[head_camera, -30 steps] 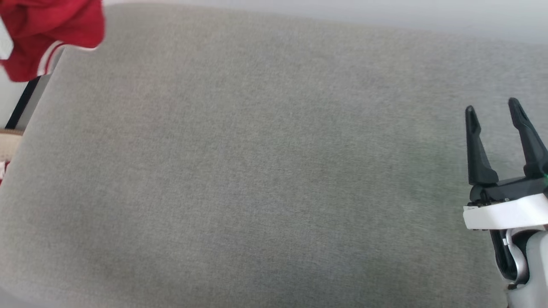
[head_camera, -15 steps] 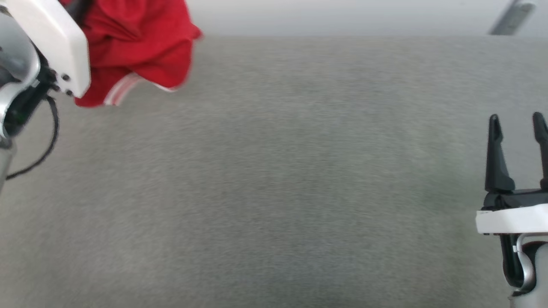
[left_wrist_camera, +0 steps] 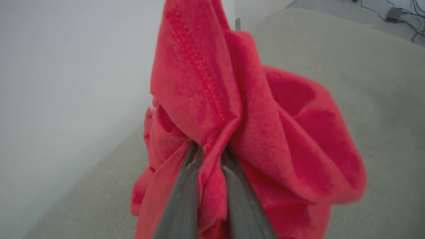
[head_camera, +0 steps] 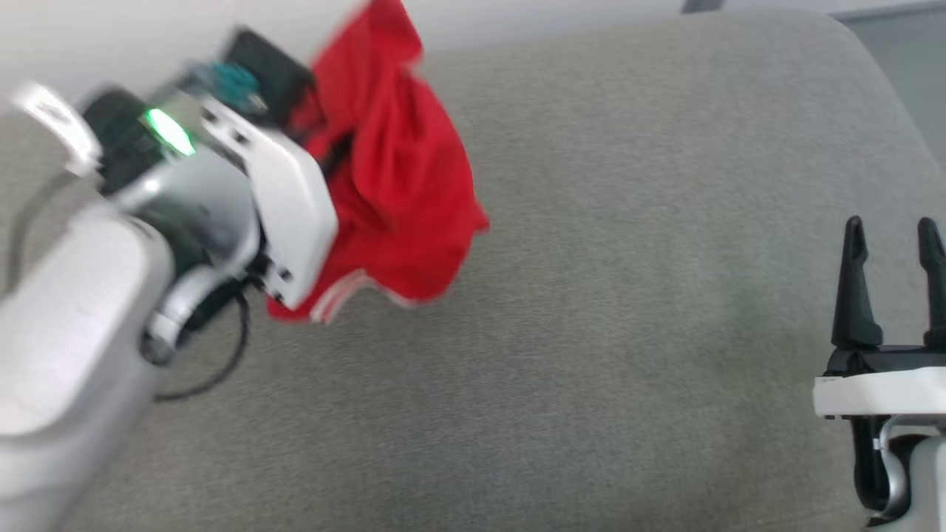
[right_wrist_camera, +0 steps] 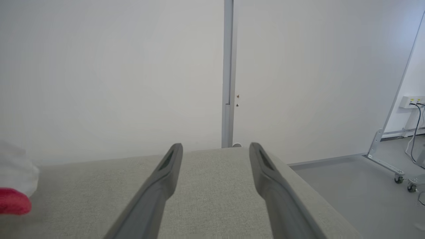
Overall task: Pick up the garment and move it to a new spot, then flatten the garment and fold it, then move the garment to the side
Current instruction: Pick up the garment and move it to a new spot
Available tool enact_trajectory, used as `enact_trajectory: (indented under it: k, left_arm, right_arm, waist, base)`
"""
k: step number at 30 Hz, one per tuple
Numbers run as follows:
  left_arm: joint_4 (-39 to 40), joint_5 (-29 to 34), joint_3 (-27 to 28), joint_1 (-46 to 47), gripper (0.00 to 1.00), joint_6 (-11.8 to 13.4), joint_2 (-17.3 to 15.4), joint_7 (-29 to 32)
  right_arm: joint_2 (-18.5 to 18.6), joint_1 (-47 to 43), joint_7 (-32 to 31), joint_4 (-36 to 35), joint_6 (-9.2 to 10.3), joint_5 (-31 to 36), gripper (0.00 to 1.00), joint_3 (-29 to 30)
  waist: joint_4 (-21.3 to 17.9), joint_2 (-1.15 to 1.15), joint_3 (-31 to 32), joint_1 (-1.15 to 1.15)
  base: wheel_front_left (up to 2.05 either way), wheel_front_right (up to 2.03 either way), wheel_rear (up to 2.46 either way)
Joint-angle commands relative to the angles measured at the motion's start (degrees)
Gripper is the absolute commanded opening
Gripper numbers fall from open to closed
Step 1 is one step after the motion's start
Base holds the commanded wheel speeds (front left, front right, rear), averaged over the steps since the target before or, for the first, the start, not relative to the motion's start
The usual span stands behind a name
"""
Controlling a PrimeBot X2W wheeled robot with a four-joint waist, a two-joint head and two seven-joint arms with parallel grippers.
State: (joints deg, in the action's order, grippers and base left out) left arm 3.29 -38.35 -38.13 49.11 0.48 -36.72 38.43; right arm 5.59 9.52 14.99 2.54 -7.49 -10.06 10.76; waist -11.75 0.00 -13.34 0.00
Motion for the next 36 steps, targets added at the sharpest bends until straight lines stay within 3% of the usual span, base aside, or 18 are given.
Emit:
enact_trajectory:
  k: [1,9,18,21,22,23,29,36]
  left_arm:
    - [-1.03,-0.26,-1.23,-1.55,0.00,-0.26,0.41,0.69]
    - [-9.48,-1.23,-5.79,-5.53,0.00,-1.90,3.01,1.70]
    - [-23.80,-1.31,-11.51,-8.56,0.00,-5.41,6.94,1.42]
    - [-28.37,-1.51,-13.13,-8.76,0.33,-6.12,8.46,1.33]
    - [-29.74,-1.68,-13.58,-8.76,0.58,-6.40,8.88,1.34]
    - [-30.81,-1.95,-14.00,-8.66,1.00,-6.58,9.36,1.18]
    - [-32.07,-3.34,-13.72,-5.88,1.00,-7.46,10.85,-2.59]
    - [-28.20,-6.12,-10.52,-4.75,1.00,-7.79,9.26,-8.69]
  right_arm:
    - [-0.67,-0.26,0.27,0.42,-0.01,-0.21,1.00,-0.73]
    - [-1.32,0.60,0.27,1.39,-0.01,-0.36,1.00,-3.15]
    - [-1.21,2.11,0.27,2.55,-0.01,-0.63,1.00,-6.34]
    - [-0.99,2.65,0.27,2.63,-0.01,-0.72,1.00,-6.85]
    - [-0.88,2.66,0.27,2.74,-0.01,-0.77,1.00,-7.04]
    - [-0.79,2.66,0.27,2.85,-0.01,-0.82,1.00,-7.20]
    - [0.30,2.84,0.27,3.55,-0.01,-1.48,1.00,-8.04]
    - [1.42,2.05,0.27,3.72,-0.01,-1.79,1.00,-8.27]
  waist:
    - [-1.42,0.00,-0.83,0.00]
    - [-1.99,0.00,-1.24,0.00]
    - [-1.46,0.00,-1.25,0.00]
    - [-1.00,0.00,-1.33,0.00]
    - [-0.80,0.00,-1.30,0.00]
    - [-0.58,0.00,-1.23,0.00]
    - [0.88,0.00,-0.50,0.00]
    - [3.12,0.00,1.35,0.00]
  base:
    - [0.00,0.00,0.00]
    - [0.00,0.00,0.00]
    - [0.00,0.00,0.00]
    - [0.00,0.00,0.00]
    - [0.00,0.00,0.00]
    - [0.00,0.00,0.00]
    - [0.00,0.00,0.00]
    - [0.00,0.00,0.00]
